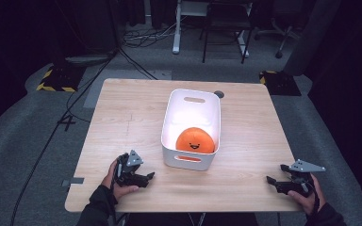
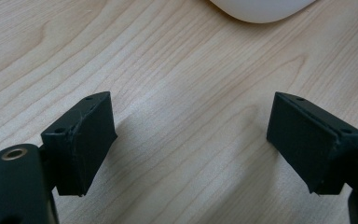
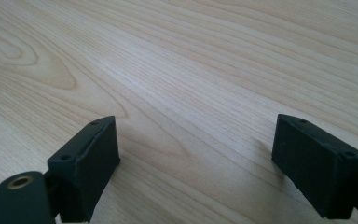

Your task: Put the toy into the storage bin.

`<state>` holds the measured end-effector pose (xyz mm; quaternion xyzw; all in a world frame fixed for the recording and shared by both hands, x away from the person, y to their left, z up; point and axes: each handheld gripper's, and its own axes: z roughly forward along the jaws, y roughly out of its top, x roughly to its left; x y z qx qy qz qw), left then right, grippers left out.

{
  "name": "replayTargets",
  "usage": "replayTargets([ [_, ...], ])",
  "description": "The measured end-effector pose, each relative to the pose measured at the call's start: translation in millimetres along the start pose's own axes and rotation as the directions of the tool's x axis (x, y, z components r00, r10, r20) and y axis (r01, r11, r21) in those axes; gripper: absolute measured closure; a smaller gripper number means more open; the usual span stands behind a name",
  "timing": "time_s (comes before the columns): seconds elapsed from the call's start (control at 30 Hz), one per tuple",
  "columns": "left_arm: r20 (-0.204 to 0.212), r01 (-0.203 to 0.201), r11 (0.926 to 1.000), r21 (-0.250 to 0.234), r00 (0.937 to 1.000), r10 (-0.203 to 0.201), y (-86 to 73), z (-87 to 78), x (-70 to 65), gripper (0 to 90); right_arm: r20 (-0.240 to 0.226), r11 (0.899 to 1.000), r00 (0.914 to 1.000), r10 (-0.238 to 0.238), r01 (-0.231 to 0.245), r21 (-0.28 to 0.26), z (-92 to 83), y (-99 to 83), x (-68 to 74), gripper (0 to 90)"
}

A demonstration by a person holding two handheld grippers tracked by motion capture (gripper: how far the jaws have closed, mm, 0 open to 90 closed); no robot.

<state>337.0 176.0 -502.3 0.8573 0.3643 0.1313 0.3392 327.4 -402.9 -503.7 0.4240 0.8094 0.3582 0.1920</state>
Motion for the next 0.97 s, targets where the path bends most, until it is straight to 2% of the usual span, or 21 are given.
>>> replayTargets([
  [0.33,0.001,0.004,1.0,0.0,1.0,-0.004,0.0,0.1,-0.2,15.5,0.002,1.0,1.0,-0.006,0.006,0.003,0.1,0.3,-0.8,14.9],
  [0.5,-0.016,-0.005,1.0,-0.005,0.9999,0.005,0.5,0.2,0.5,15.5,0.002,1.0,1.0,-0.006,0.006,0.004,0.1,0.3,-0.8,14.9],
  [0.53,-0.003,0.004,1.0,-0.004,1.0,-0.004,0.3,0.8,0.0,15.5,0.002,1.0,1.0,-0.006,0.006,0.004,0.1,0.3,-0.8,14.9],
  [0.57,-0.013,-0.001,1.0,-0.007,0.9999,0.001,0.6,0.6,0.5,15.5,0.003,1.0,1.0,-0.005,0.005,0.001,0.3,0.2,-0.7,14.9],
  [0.97,-0.011,0.006,1.0,-0.008,0.9999,-0.006,0.7,0.9,0.4,15.5,-0.001,1.0,1.0,-0.007,0.007,0.004,0.1,0.3,-1.1,14.9],
])
